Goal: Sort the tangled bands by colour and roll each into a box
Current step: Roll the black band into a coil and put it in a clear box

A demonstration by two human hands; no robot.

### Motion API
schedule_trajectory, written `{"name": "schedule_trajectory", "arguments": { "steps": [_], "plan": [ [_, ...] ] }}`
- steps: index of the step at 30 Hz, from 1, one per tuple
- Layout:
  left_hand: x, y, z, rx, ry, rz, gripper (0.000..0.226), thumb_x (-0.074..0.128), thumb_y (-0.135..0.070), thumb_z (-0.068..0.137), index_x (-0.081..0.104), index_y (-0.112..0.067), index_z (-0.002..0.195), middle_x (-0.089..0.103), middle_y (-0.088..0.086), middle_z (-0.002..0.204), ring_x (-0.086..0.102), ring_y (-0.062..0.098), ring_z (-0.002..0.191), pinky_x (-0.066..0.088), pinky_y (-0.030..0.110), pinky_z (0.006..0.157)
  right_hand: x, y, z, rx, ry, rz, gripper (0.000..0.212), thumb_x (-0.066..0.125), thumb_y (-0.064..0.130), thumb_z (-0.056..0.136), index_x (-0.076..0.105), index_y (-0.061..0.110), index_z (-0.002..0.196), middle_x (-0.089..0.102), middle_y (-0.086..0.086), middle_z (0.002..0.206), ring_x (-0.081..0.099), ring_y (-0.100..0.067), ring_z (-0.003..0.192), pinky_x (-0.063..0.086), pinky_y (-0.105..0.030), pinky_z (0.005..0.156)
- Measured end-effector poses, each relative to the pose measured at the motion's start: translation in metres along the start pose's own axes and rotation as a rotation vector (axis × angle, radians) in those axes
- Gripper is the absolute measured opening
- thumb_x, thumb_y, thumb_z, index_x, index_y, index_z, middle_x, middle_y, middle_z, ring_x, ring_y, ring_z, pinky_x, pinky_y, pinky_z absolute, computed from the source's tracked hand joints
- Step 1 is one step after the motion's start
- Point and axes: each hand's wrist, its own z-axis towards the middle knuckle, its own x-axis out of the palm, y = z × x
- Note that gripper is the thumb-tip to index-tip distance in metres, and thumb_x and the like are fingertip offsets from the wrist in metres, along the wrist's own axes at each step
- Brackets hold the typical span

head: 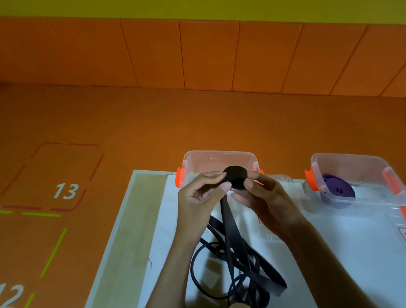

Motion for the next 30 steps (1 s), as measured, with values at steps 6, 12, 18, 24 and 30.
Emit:
{"name": "schedule_trajectory", "arguments": {
  "steps": [6, 12, 18, 24, 30],
  "plan": [
    [-0.005, -0.003, 0.004, 0.055, 0.082, 0.099, 0.025, 0.077, -0.01, 0.094, 0.083, -0.029, 0.11, 0.076, -0.007, 0.119, 0.068, 0.014, 0.12, 0.052, 0.018, 0.098, -0.009, -0.002, -0.002, 0.069, 0.059, -0.207, 0.022, 0.08, 0.01, 0.088, 0.081, 0.016, 0.109, 0.076, -0.008, 0.113, 0.071, -0.026, 0.104, 0.059, -0.032, 0.093],
    [-0.005, 0.003, 0.007, 0.08, 0.121, 0.27, 0.028, 0.082, -0.018, 0.09, 0.081, -0.034, 0.113, 0.075, -0.009, 0.117, 0.069, 0.022, 0.118, 0.056, 0.034, 0.102, -0.012, 0.005, -0.001, -0.026, 0.052, -0.339, 0.044, 0.084, 0.018, 0.085, 0.069, 0.02, 0.126, 0.074, -0.024, 0.111, 0.076, -0.042, 0.103, 0.063, -0.047, 0.093],
    [-0.006, 0.004, 0.0, 0.031, 0.114, 0.163, 0.03, 0.084, -0.023, 0.089, 0.081, -0.031, 0.117, 0.076, -0.004, 0.121, 0.07, 0.021, 0.12, 0.056, 0.033, 0.105, -0.005, 0.004, -0.003, -0.023, -0.003, -0.255, 0.033, 0.079, 0.023, 0.087, 0.068, 0.012, 0.116, 0.076, -0.026, 0.109, 0.077, -0.041, 0.101, 0.064, -0.042, 0.089],
    [-0.011, -0.004, -0.009, 0.05, 0.112, 0.185, 0.034, 0.079, -0.02, 0.094, 0.076, -0.031, 0.126, 0.074, -0.004, 0.123, 0.068, 0.023, 0.121, 0.055, 0.029, 0.103, -0.001, 0.007, -0.008, 0.032, 0.084, -0.266, 0.041, 0.077, 0.026, 0.091, 0.067, 0.01, 0.127, 0.074, -0.014, 0.124, 0.072, -0.027, 0.116, 0.061, -0.033, 0.089],
    [-0.011, -0.009, -0.02, 0.022, 0.035, 0.199, 0.013, 0.081, -0.025, 0.092, 0.073, -0.032, 0.1, 0.076, -0.01, 0.108, 0.071, 0.013, 0.109, 0.055, 0.022, 0.093, -0.004, 0.009, -0.01, -0.061, 0.079, -0.438, 0.035, 0.078, 0.012, 0.09, 0.07, 0.009, 0.124, 0.075, -0.013, 0.112, 0.076, -0.029, 0.092, 0.062, -0.034, 0.081]
  ]
}}
